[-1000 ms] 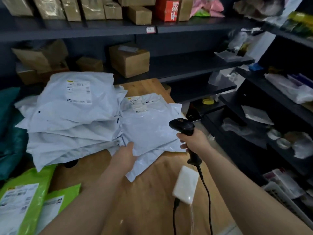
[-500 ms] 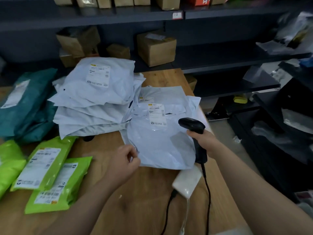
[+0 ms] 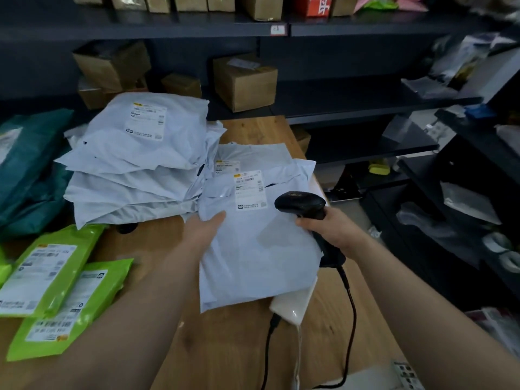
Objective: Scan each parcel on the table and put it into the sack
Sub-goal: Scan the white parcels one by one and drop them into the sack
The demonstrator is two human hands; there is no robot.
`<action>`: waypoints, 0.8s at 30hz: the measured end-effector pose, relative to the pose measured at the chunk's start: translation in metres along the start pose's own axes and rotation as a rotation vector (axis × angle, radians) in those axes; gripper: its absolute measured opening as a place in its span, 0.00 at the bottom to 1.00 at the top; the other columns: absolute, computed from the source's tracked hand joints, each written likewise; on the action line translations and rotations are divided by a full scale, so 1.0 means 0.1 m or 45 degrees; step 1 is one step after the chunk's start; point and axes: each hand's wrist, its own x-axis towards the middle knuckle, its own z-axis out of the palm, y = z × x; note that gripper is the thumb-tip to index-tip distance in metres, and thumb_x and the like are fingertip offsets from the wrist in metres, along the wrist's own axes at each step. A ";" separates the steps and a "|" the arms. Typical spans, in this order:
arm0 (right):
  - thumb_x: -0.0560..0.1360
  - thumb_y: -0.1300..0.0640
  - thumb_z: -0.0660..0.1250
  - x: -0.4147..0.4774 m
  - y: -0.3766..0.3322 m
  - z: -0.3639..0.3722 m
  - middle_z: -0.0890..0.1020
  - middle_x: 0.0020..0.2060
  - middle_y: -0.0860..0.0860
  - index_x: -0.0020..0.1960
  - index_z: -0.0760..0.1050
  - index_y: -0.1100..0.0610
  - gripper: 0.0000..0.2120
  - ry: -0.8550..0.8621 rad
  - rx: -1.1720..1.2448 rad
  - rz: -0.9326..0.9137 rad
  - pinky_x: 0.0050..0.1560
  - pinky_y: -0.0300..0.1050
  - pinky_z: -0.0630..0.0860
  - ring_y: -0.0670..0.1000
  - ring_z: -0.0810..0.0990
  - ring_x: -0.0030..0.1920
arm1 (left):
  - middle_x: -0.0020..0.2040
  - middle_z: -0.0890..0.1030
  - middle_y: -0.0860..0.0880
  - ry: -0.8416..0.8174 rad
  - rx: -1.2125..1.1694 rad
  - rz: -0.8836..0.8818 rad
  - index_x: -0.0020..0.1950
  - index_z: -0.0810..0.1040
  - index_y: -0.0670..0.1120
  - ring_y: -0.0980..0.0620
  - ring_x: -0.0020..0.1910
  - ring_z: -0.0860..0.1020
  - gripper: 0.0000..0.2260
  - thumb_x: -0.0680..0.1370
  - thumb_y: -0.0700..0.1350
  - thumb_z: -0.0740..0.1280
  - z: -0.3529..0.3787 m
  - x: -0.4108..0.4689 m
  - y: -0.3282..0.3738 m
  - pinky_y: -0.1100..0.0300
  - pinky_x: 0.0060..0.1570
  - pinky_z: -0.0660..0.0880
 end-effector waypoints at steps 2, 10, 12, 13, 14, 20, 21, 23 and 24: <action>0.70 0.52 0.75 -0.10 0.01 -0.09 0.85 0.45 0.55 0.49 0.81 0.54 0.11 -0.004 -0.010 -0.013 0.50 0.49 0.81 0.54 0.84 0.46 | 0.48 0.83 0.49 -0.040 -0.253 -0.054 0.55 0.80 0.45 0.49 0.46 0.82 0.17 0.70 0.50 0.76 0.05 -0.06 0.08 0.55 0.46 0.79; 0.72 0.55 0.74 -0.40 -0.07 -0.36 0.85 0.37 0.44 0.48 0.81 0.52 0.06 0.089 0.117 -0.106 0.34 0.33 0.75 0.40 0.83 0.36 | 0.51 0.85 0.51 -0.395 -0.336 0.275 0.56 0.80 0.49 0.53 0.48 0.84 0.08 0.77 0.43 0.69 -0.12 -0.64 0.42 0.59 0.45 0.80; 0.73 0.54 0.73 -0.47 -0.19 -0.34 0.82 0.29 0.39 0.45 0.80 0.50 0.03 0.118 0.090 -0.172 0.29 0.32 0.72 0.36 0.80 0.29 | 0.51 0.85 0.52 -0.352 -0.325 0.358 0.57 0.79 0.47 0.53 0.48 0.84 0.10 0.76 0.40 0.70 -0.26 -0.74 0.47 0.61 0.44 0.80; 0.73 0.52 0.73 -0.50 -0.28 -0.31 0.81 0.27 0.38 0.44 0.80 0.50 0.03 0.123 0.070 -0.207 0.30 0.34 0.71 0.36 0.79 0.28 | 0.51 0.84 0.51 -0.285 -0.293 0.393 0.57 0.79 0.45 0.52 0.48 0.84 0.12 0.75 0.39 0.71 -0.34 -0.77 0.50 0.62 0.44 0.80; 0.74 0.51 0.72 -0.52 -0.36 -0.28 0.81 0.27 0.40 0.45 0.80 0.51 0.04 0.130 0.060 -0.237 0.32 0.36 0.70 0.37 0.79 0.29 | 0.51 0.84 0.49 -0.218 -0.253 0.415 0.58 0.79 0.43 0.51 0.47 0.83 0.12 0.74 0.39 0.72 -0.40 -0.77 0.52 0.61 0.44 0.79; 0.75 0.52 0.71 -0.69 -0.94 0.06 0.82 0.33 0.52 0.50 0.79 0.59 0.10 -0.036 0.192 -0.452 0.35 0.42 0.78 0.50 0.81 0.31 | 0.47 0.83 0.50 0.075 -0.060 0.487 0.54 0.79 0.44 0.54 0.43 0.81 0.12 0.72 0.42 0.75 -0.84 -0.72 0.53 0.59 0.42 0.78; 0.75 0.51 0.70 -0.72 -1.03 0.11 0.81 0.31 0.51 0.49 0.79 0.59 0.10 -0.032 0.179 -0.482 0.34 0.41 0.78 0.50 0.80 0.31 | 0.48 0.83 0.48 0.092 -0.066 0.477 0.53 0.79 0.44 0.51 0.44 0.82 0.12 0.72 0.41 0.75 -0.89 -0.70 0.50 0.56 0.44 0.79; 0.75 0.51 0.70 -0.78 -1.17 0.20 0.80 0.30 0.50 0.47 0.79 0.58 0.10 -0.029 0.176 -0.511 0.33 0.42 0.78 0.48 0.79 0.30 | 0.50 0.83 0.45 0.112 -0.084 0.434 0.53 0.80 0.43 0.44 0.48 0.82 0.12 0.72 0.41 0.75 -0.99 -0.69 0.45 0.46 0.51 0.80; 0.75 0.51 0.69 -0.82 -1.24 0.23 0.79 0.29 0.50 0.46 0.79 0.58 0.10 -0.038 0.181 -0.511 0.33 0.43 0.77 0.48 0.78 0.29 | 0.50 0.83 0.44 0.132 -0.071 0.424 0.53 0.80 0.42 0.43 0.49 0.82 0.12 0.72 0.41 0.75 -1.03 -0.69 0.42 0.44 0.53 0.79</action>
